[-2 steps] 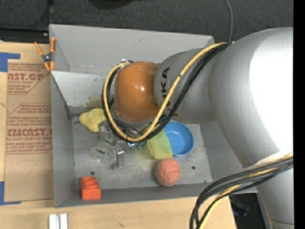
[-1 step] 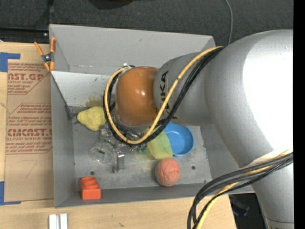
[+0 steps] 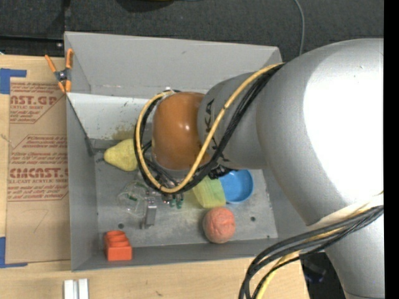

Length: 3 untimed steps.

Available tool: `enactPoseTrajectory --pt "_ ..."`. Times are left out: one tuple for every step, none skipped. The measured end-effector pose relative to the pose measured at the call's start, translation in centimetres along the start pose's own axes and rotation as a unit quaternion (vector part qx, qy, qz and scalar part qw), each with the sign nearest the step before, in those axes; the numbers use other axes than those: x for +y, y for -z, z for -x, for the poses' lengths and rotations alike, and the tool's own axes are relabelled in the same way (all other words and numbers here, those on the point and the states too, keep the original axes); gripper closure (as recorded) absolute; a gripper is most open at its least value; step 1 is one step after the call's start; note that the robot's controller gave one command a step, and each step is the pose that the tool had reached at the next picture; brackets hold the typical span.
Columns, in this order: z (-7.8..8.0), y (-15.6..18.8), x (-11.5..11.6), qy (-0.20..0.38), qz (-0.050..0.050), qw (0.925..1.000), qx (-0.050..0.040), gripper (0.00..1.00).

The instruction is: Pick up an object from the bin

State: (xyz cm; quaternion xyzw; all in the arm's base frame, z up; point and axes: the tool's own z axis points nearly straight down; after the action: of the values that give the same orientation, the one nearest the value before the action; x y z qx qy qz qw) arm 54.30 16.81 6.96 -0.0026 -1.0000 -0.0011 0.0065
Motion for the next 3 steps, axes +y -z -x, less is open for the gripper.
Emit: enactPoseTrajectory --pt "1.0 0.0 0.1 0.140 0.000 0.9902 0.0014 0.00" --pt "-1.8 0.0 0.4 -0.071 0.000 0.9974 -0.0006 1.00" --pt "-1.8 0.0 0.4 -0.072 0.001 0.9974 -0.0006 1.00"
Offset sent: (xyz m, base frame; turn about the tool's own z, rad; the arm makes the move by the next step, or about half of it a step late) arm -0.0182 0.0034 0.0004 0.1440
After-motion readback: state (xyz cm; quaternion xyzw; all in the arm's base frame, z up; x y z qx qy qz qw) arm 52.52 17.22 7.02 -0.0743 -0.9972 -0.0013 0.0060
